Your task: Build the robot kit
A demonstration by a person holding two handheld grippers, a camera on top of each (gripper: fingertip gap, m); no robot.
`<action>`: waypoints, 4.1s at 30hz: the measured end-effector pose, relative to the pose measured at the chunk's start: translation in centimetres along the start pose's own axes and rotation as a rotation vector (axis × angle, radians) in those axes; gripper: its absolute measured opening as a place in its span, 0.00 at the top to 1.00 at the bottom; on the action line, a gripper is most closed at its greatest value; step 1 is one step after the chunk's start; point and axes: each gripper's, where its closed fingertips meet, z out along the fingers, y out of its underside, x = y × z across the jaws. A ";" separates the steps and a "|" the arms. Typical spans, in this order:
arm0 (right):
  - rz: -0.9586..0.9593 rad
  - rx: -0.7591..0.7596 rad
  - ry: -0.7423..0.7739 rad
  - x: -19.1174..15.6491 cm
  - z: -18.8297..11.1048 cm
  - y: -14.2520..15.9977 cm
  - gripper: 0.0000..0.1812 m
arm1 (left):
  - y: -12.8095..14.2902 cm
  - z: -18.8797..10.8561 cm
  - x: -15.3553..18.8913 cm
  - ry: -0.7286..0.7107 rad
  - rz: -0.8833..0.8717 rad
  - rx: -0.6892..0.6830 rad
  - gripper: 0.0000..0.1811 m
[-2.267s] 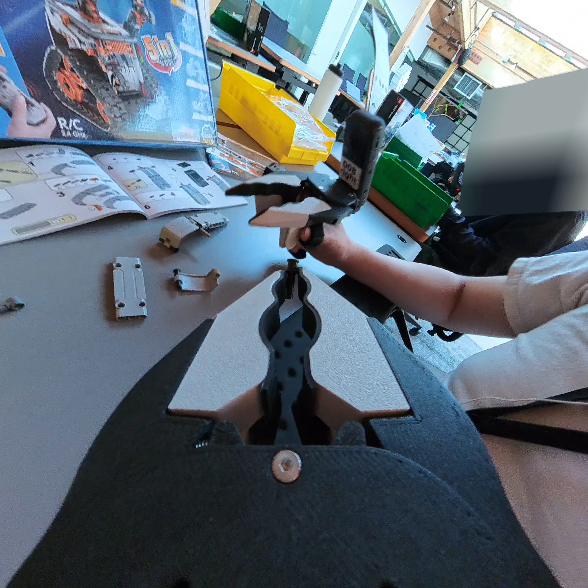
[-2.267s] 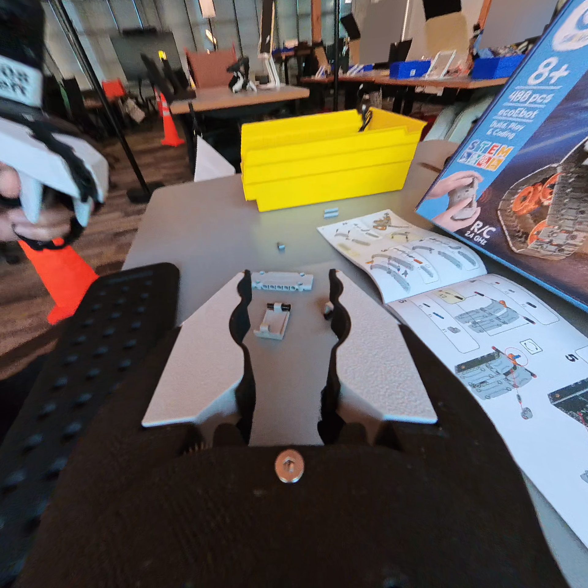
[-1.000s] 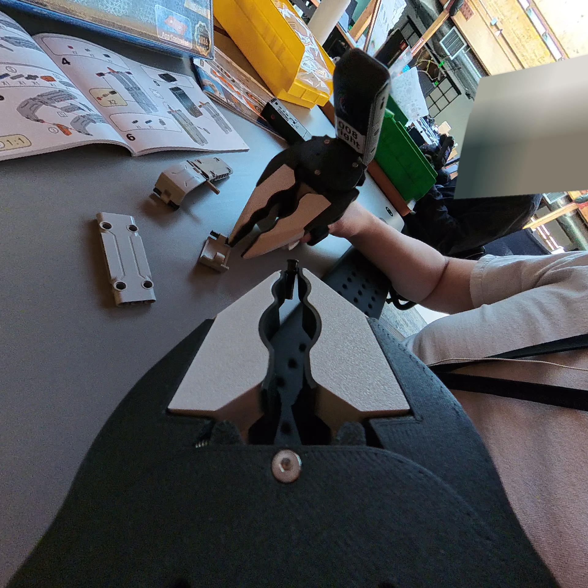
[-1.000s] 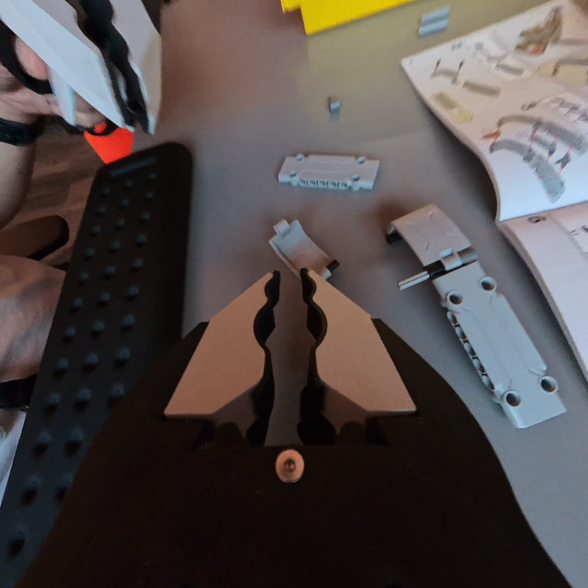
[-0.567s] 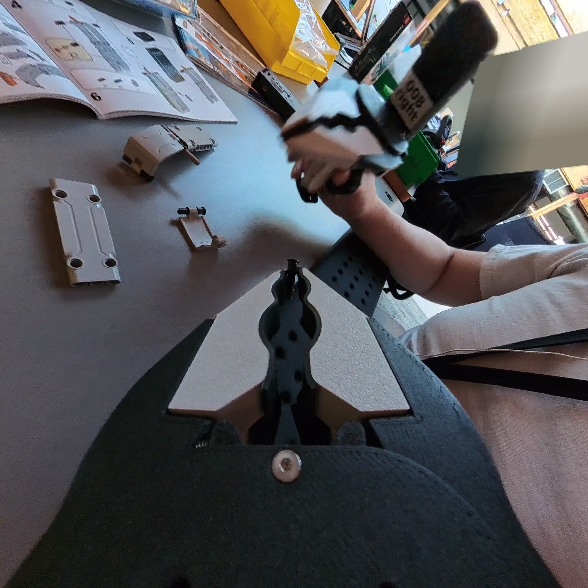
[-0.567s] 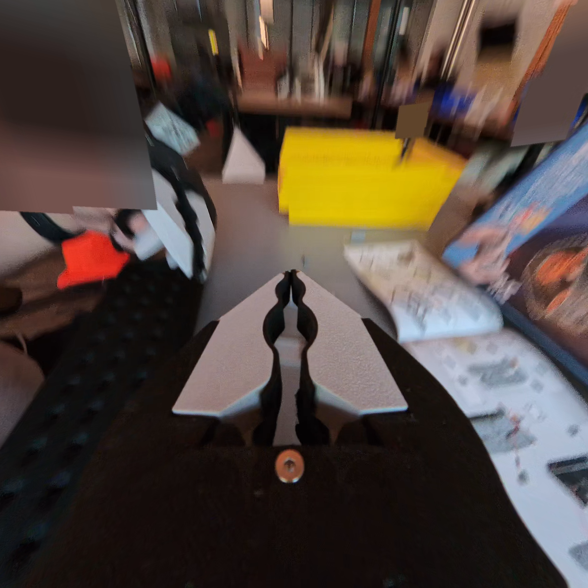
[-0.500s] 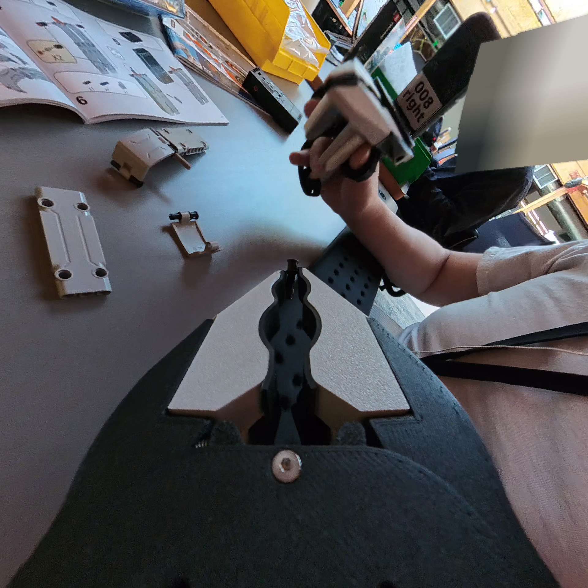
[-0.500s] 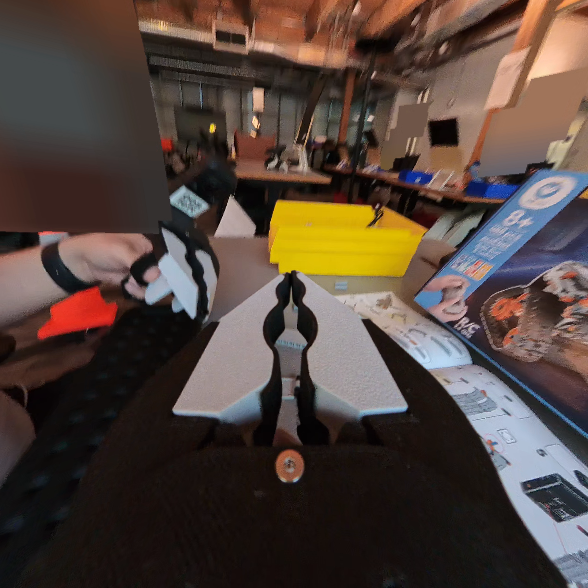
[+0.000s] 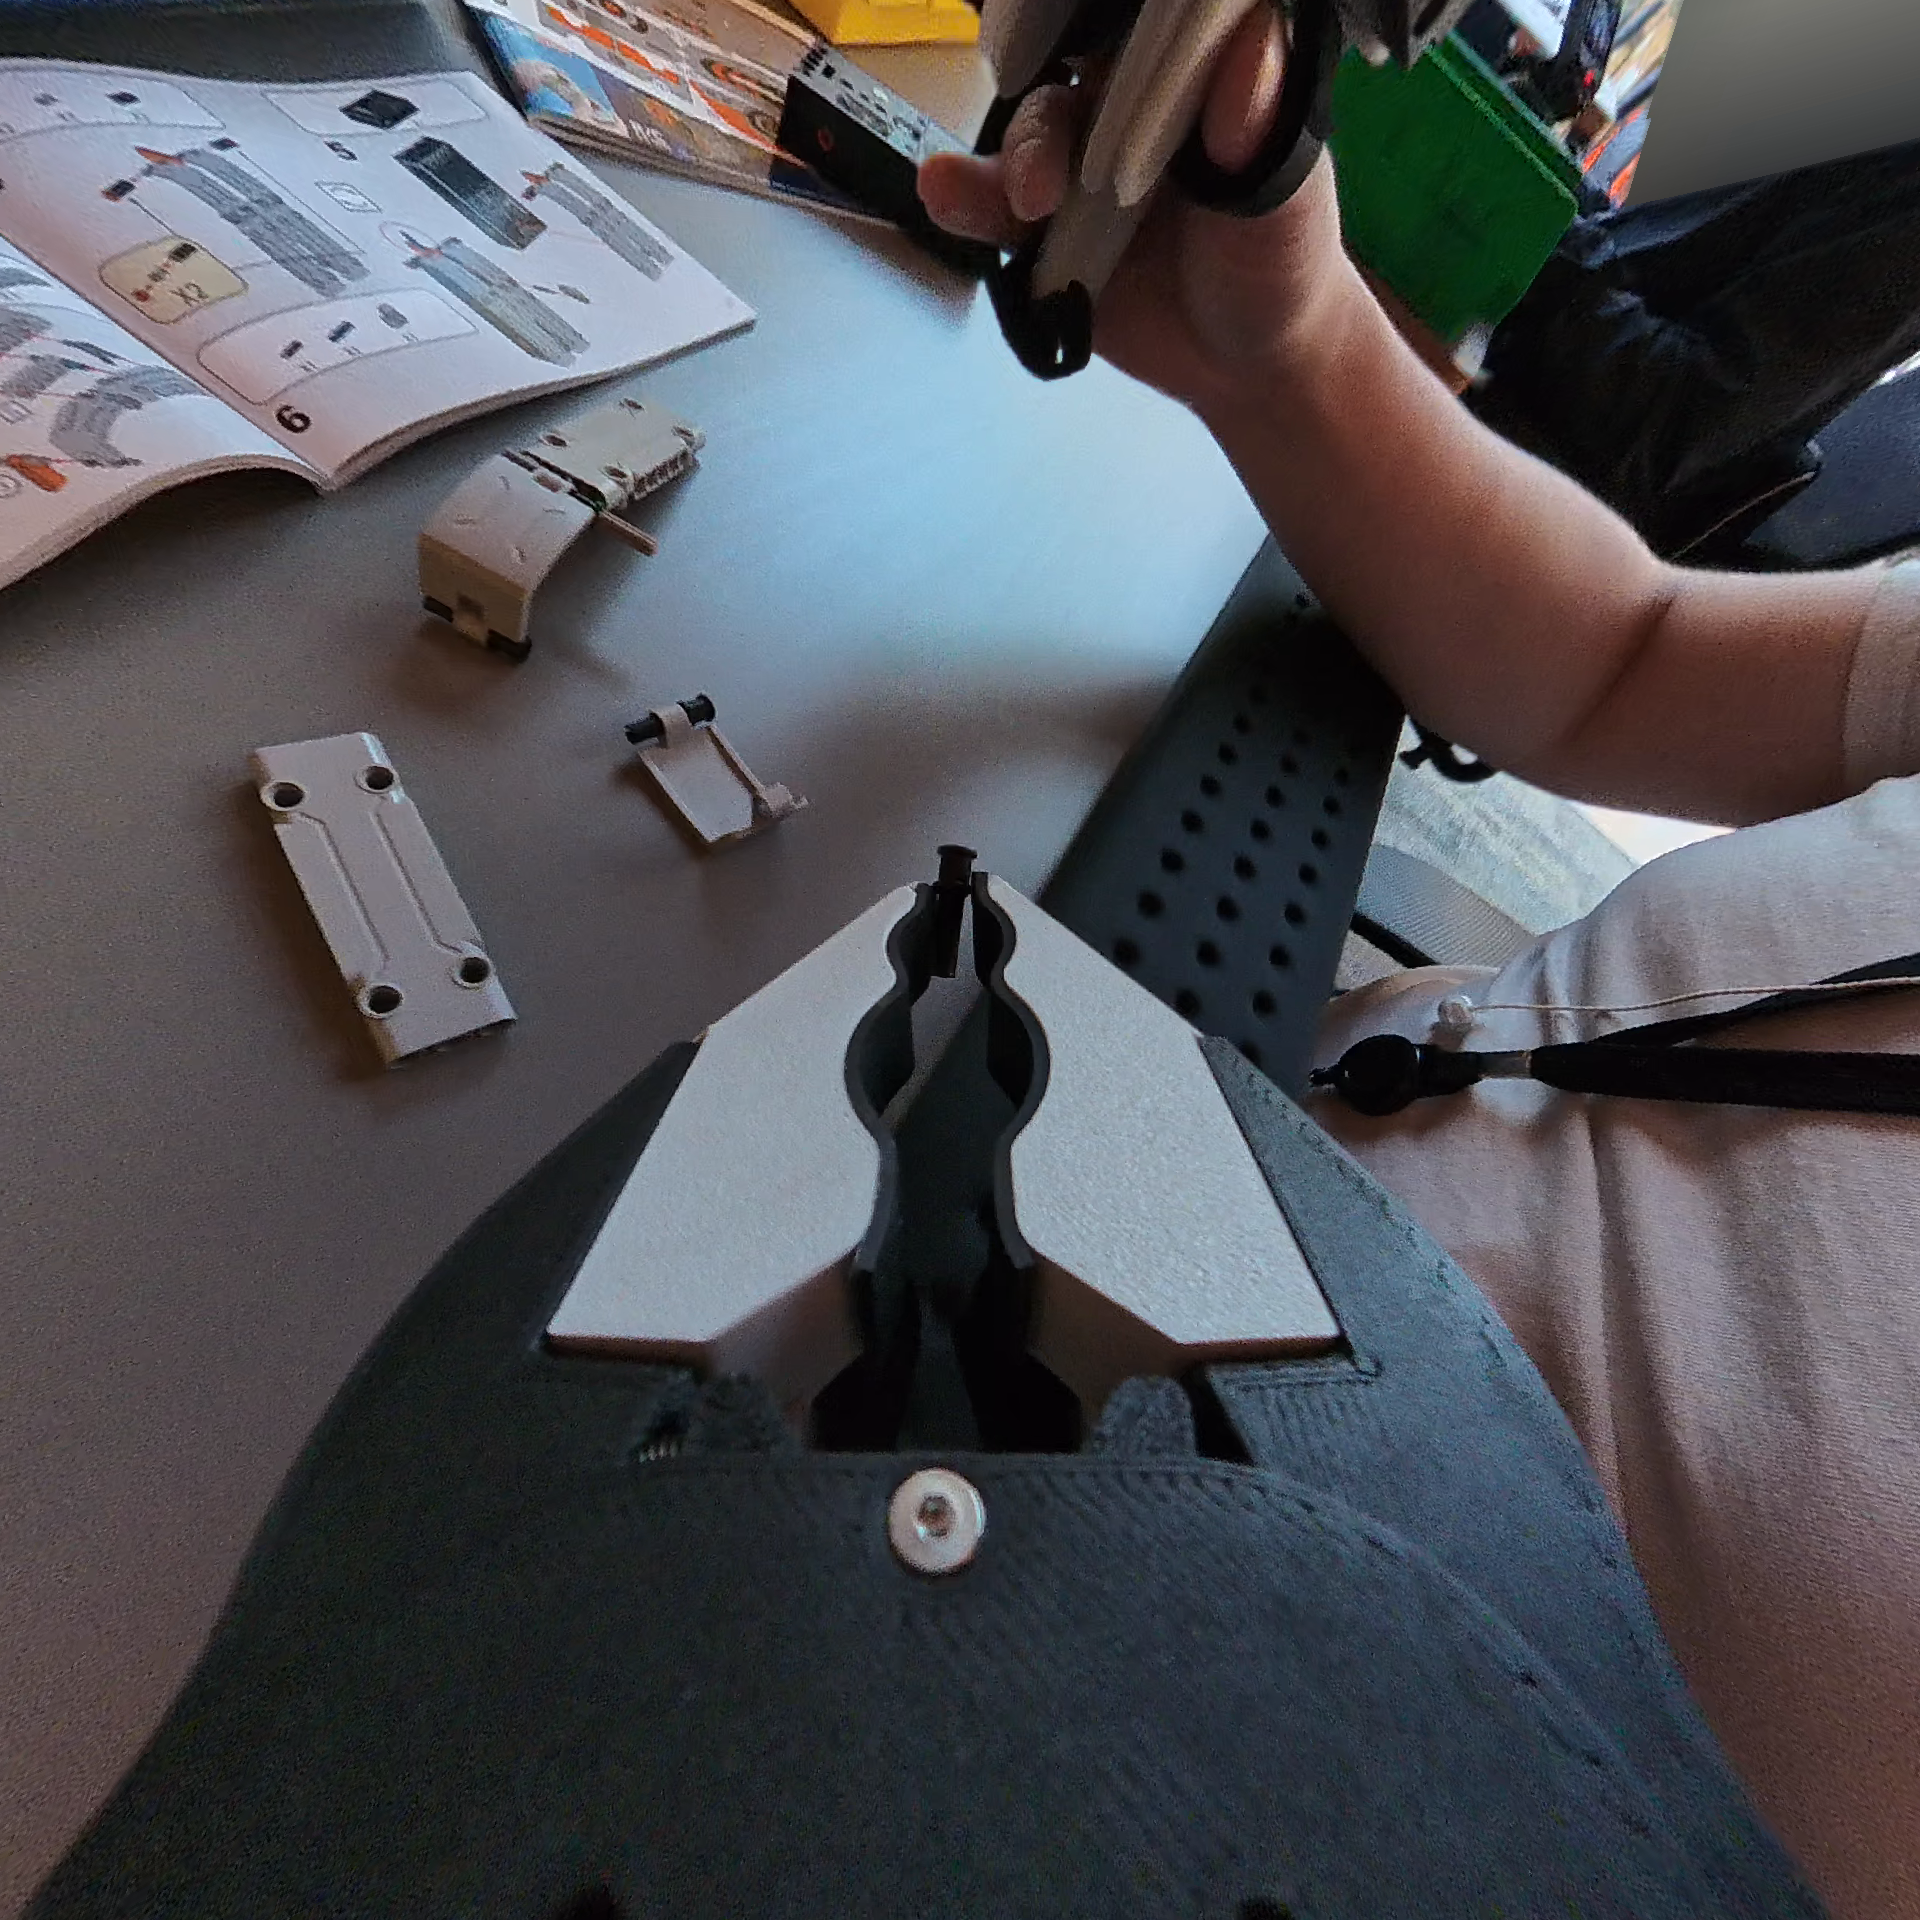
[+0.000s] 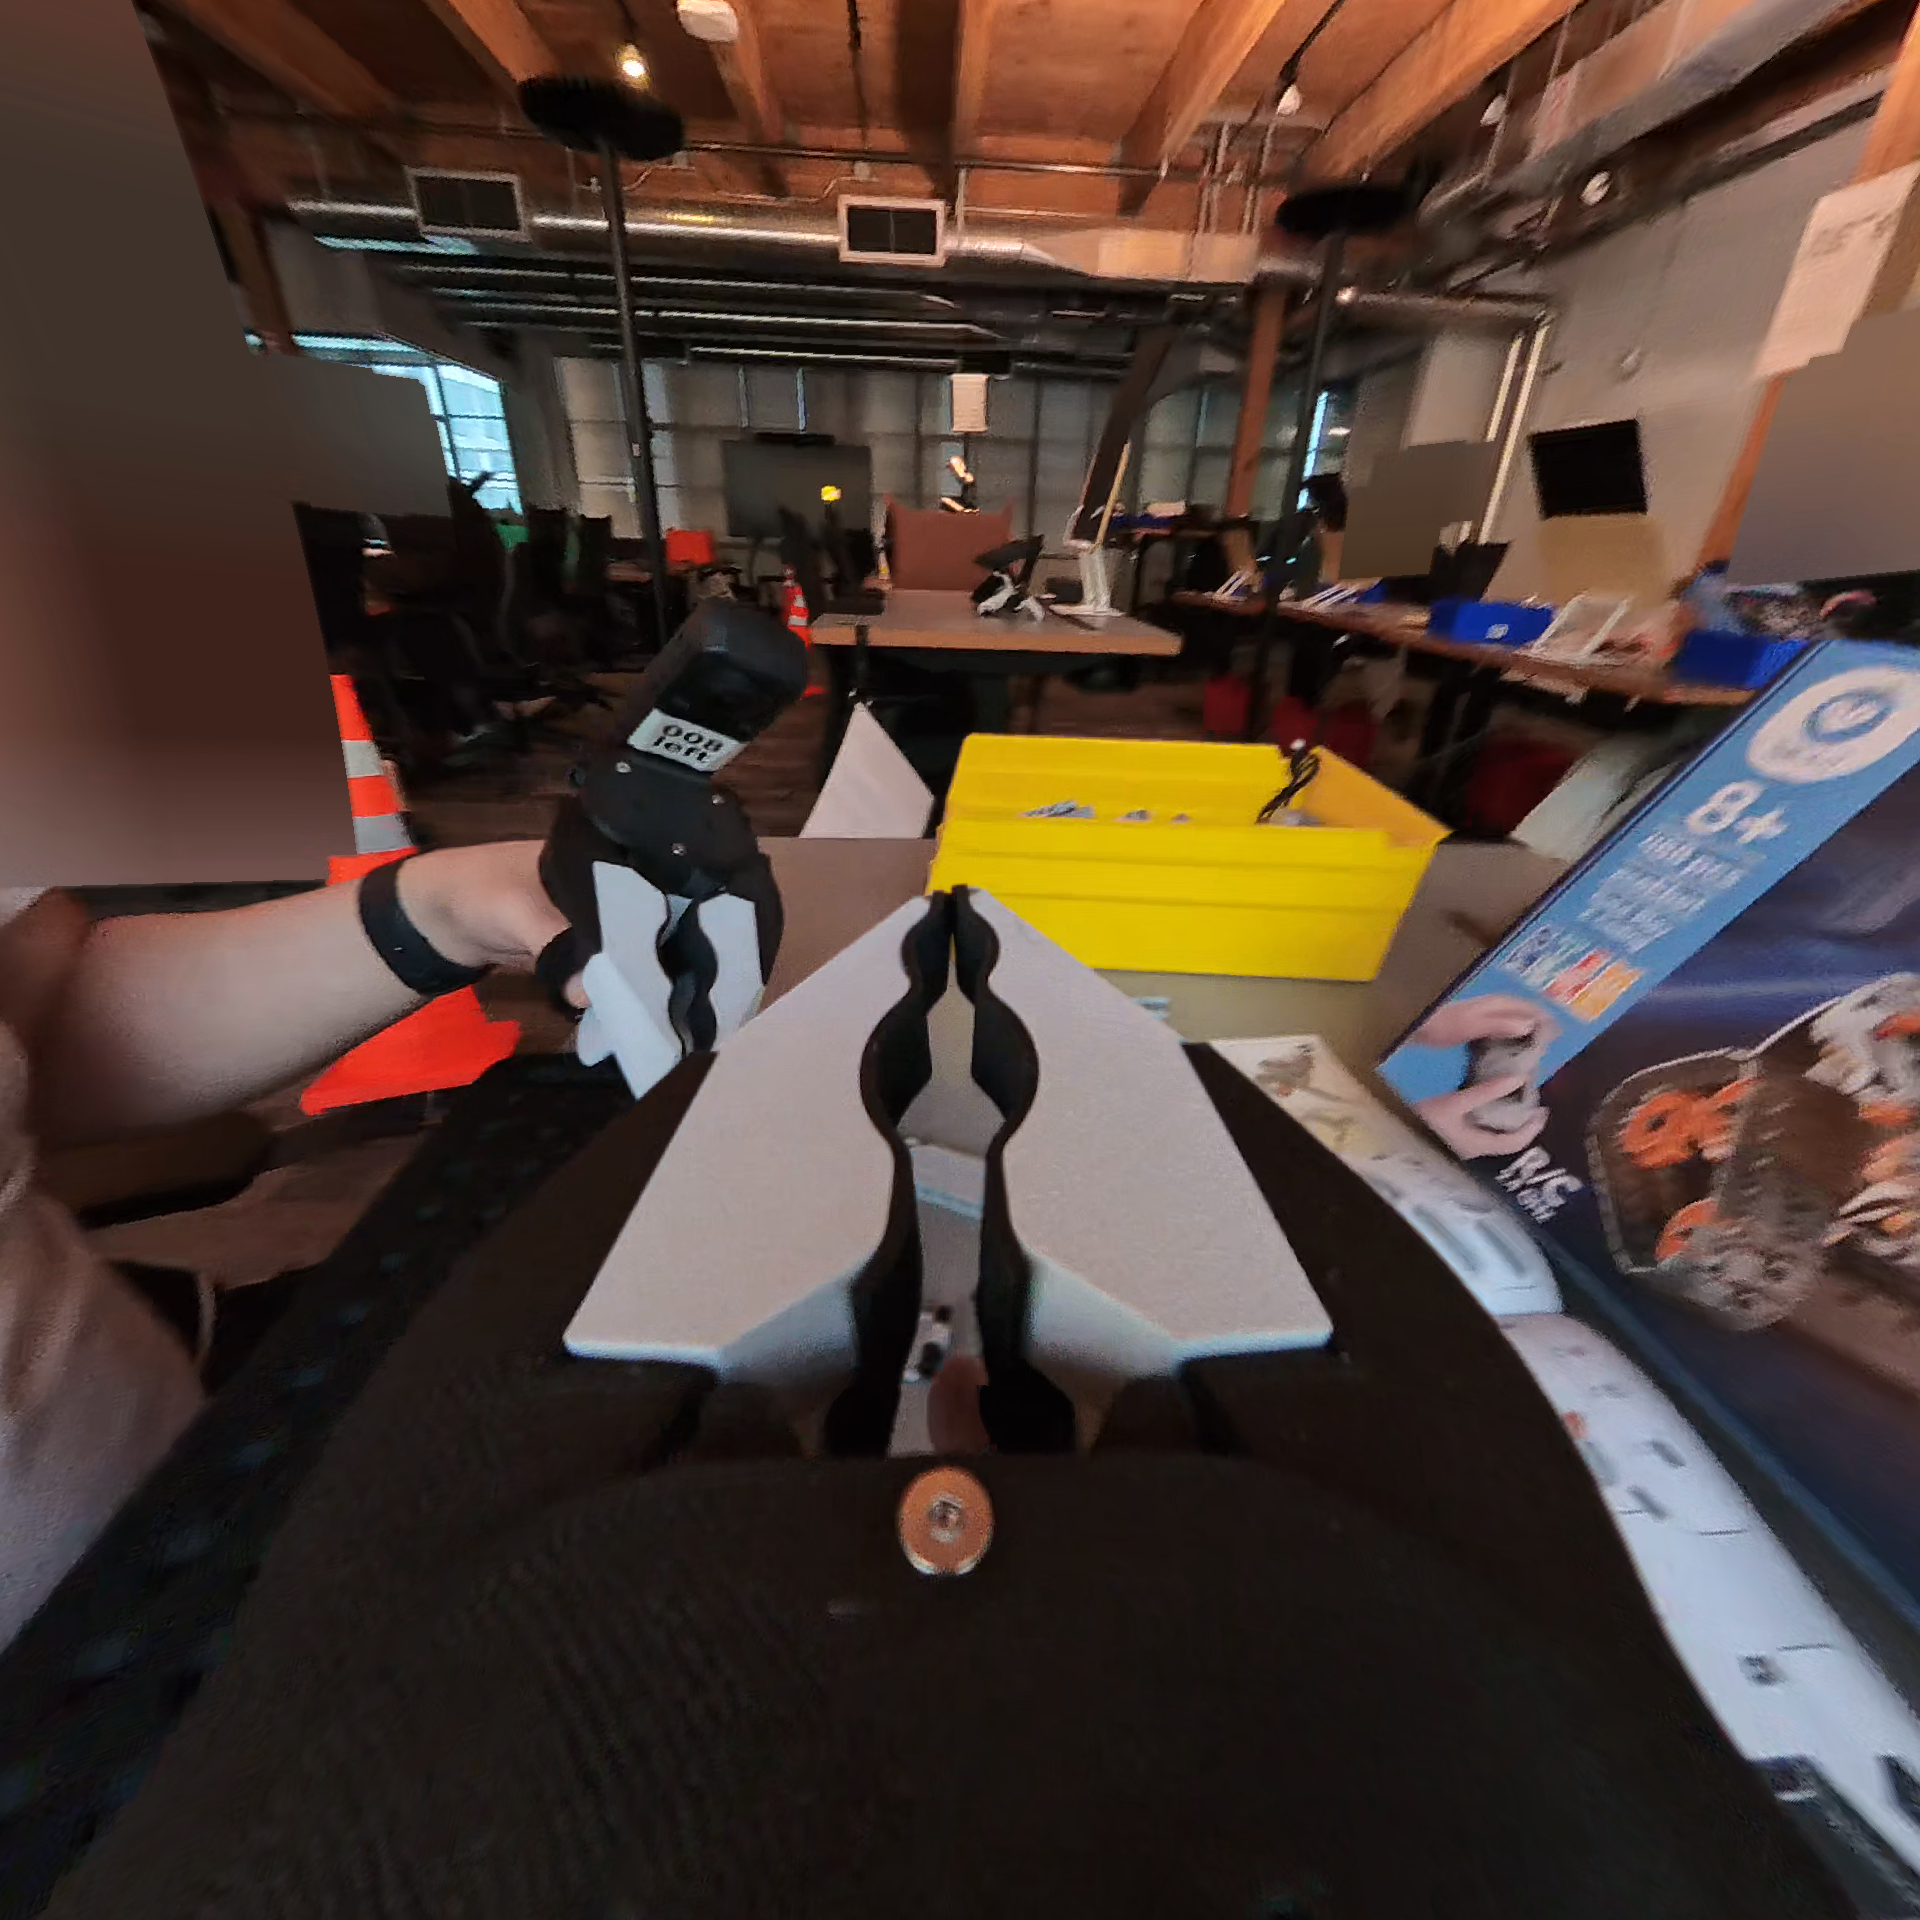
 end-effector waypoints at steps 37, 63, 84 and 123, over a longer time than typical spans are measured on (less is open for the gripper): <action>-0.265 -0.295 -0.238 -7.6 1.0 7.8 0.97 | -4.7 0.0 3.1 0.351 -0.179 0.176 0.93; -0.331 -0.366 -0.215 -7.8 1.5 9.8 0.93 | -2.8 2.1 2.3 0.294 -0.179 0.047 0.99; -0.247 -0.264 -0.270 -8.5 0.9 7.7 0.97 | -3.5 1.6 3.9 0.406 -0.194 0.085 0.99; -0.178 -0.310 -0.230 -7.3 -0.5 9.1 0.97 | -3.0 4.1 2.8 0.263 -0.041 0.068 0.99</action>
